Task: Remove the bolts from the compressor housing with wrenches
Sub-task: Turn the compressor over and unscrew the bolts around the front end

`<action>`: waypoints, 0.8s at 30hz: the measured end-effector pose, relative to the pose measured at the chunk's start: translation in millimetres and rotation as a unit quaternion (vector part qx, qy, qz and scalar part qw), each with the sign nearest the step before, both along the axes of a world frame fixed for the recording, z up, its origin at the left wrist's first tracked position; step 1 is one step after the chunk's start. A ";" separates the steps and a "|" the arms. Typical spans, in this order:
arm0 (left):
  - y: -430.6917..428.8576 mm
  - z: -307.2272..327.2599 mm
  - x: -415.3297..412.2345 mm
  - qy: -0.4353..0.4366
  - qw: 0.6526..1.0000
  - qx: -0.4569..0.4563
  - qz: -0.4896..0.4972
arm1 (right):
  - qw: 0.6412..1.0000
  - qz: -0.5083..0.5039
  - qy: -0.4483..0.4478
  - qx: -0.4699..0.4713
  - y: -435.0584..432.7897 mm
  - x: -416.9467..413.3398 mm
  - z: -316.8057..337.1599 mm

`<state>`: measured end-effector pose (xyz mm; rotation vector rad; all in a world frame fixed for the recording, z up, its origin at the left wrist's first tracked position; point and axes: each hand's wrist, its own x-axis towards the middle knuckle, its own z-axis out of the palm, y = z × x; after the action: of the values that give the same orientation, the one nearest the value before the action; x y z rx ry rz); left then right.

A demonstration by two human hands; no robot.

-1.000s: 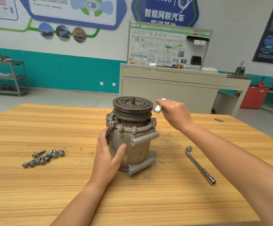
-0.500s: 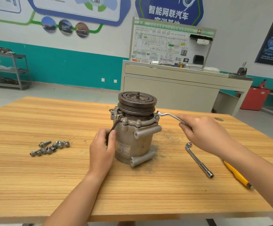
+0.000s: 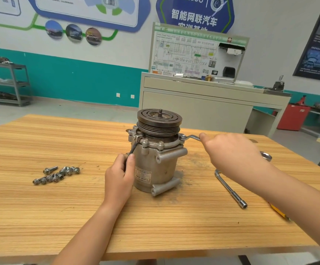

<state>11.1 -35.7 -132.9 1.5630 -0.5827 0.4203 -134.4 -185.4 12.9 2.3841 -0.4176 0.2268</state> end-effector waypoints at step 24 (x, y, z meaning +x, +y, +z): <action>-2.1 -2.1 4.8 -0.013 1.000 0.005 0.013 | 0.993 0.115 -0.018 -0.023 -81.1 91.8 -9.3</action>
<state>15.9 -37.8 -135.0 1.5777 -0.5850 0.4594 -42.6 -266.5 3.6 2.3835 -0.1519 0.3793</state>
